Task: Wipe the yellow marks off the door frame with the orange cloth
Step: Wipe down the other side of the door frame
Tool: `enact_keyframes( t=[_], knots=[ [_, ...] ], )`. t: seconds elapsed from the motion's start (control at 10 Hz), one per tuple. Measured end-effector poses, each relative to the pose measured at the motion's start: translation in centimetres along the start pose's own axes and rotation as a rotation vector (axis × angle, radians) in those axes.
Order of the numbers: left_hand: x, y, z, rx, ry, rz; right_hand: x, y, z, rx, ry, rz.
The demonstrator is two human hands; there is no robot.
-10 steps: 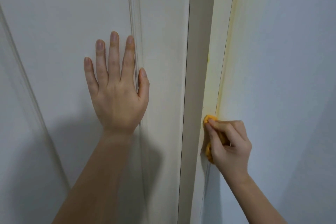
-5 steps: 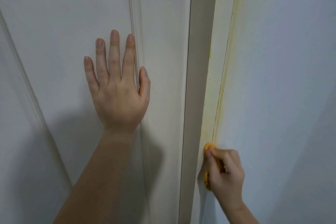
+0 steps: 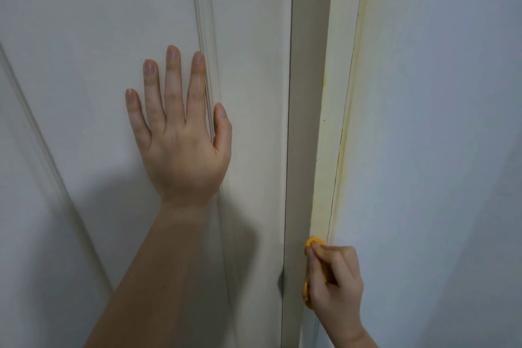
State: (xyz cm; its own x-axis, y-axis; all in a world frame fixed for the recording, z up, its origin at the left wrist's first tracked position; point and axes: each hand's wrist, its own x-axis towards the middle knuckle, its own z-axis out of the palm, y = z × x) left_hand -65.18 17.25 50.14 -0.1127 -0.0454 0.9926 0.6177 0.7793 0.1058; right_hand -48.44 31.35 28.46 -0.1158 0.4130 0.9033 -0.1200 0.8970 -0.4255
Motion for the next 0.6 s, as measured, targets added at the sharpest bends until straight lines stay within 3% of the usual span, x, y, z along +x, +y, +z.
enact_keyframes(
  t=[0.1, 0.2, 0.4, 0.5, 0.6],
  knots=[
    [0.0, 0.0, 0.0, -0.001, 0.002, 0.001, 3.9, -1.8, 0.8, -0.037, 0.029, -0.150],
    [0.0, 0.0, 0.0, -0.006, -0.010, -0.002, 6.7, -2.2, 1.2, -0.038, 0.113, -0.172],
    [0.0, -0.2, 0.0, -0.011, -0.003, 0.013, 3.7, -0.5, -0.2, -0.235, 0.133, -0.240],
    [0.0, -0.2, 0.1, -0.013, 0.004, 0.009, 3.5, -0.7, -0.8, -0.144, 0.088, -0.182],
    [-0.1, -0.1, 0.1, -0.007, 0.011, 0.007, 3.7, -1.8, -0.8, -0.033, 0.102, -0.005]
  ],
)
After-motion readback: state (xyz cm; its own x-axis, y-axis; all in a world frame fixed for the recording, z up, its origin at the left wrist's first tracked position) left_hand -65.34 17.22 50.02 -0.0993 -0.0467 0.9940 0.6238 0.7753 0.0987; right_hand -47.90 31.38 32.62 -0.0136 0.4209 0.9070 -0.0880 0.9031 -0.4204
